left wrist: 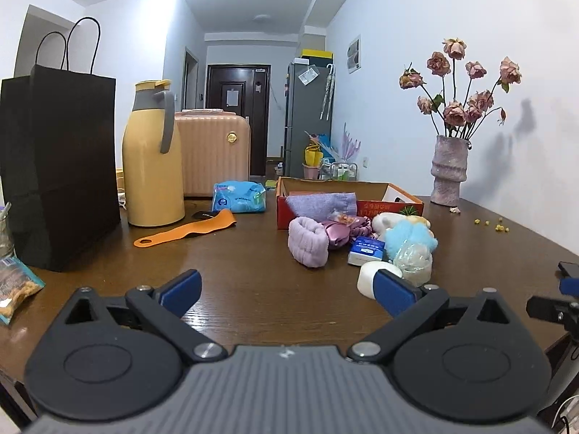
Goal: Organize soft objects
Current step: 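Move both grippers back over the pile of soft items, then close both grippers on the lilac towel roll and lift it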
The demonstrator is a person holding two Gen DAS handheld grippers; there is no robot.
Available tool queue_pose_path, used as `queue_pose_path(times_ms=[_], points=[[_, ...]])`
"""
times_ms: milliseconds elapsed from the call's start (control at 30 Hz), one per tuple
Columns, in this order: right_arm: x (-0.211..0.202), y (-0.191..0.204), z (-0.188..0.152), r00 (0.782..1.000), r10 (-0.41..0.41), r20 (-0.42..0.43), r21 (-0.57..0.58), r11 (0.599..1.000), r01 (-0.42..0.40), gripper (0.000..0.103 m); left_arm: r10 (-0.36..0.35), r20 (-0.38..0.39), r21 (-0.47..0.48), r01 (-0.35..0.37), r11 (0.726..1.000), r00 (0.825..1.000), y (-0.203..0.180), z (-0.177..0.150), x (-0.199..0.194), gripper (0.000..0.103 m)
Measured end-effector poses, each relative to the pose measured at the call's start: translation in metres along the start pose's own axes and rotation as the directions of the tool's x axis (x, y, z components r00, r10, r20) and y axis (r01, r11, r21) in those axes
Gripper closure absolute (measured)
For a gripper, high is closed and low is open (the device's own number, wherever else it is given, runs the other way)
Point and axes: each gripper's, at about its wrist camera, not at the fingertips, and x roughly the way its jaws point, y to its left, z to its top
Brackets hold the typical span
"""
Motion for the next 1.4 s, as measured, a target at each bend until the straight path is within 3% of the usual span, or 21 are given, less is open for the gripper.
queue_pose_path(times_ms=[167, 433, 833, 1000, 1133, 1267, 1333, 1400], points=[[0.000, 0.003, -0.001, 1.000, -0.020, 0.003, -0.001, 1.000, 0.020, 0.011, -0.014, -0.023, 0.008, 0.014, 1.000, 1.000, -0.005, -0.005, 0.007, 0.000], [0.034, -0.017, 0.005, 0.998, -0.043, -0.039, 0.051, 0.998, 0.045, 0.011, -0.008, -0.085, 0.015, 0.010, 1.000, 0.996, -0.010, -0.006, 0.043, 0.000], [0.137, -0.049, 0.044, 0.996, -0.047, -0.072, 0.080, 0.995, 0.053, 0.011, -0.055, -0.116, 0.039, 0.059, 0.997, 0.992, -0.038, 0.023, 0.138, 0.000], [0.176, -0.050, 0.061, 0.998, -0.018, -0.064, 0.063, 0.998, 0.022, 0.011, -0.053, -0.107, 0.046, 0.058, 0.997, 0.993, -0.044, 0.033, 0.177, 0.000], [0.203, -0.046, 0.071, 0.998, 0.020, -0.058, 0.046, 0.999, -0.017, 0.012, -0.047, -0.147, 0.016, 0.050, 0.999, 0.988, -0.039, 0.037, 0.214, 0.001], [0.227, -0.036, 0.080, 0.997, 0.046, -0.060, 0.028, 0.999, -0.044, 0.015, -0.048, -0.166, 0.006, 0.050, 0.999, 0.985, -0.035, 0.038, 0.239, 0.012], [0.235, -0.031, 0.084, 0.996, 0.069, -0.058, 0.022, 0.997, -0.068, 0.015, -0.042, -0.184, 0.003, 0.043, 0.999, 0.982, -0.034, 0.037, 0.251, 0.024], [0.243, -0.023, 0.085, 0.994, 0.087, -0.063, 0.011, 0.996, -0.086, 0.015, -0.048, -0.214, 0.003, 0.049, 0.999, 0.976, -0.033, 0.035, 0.262, 0.046]])
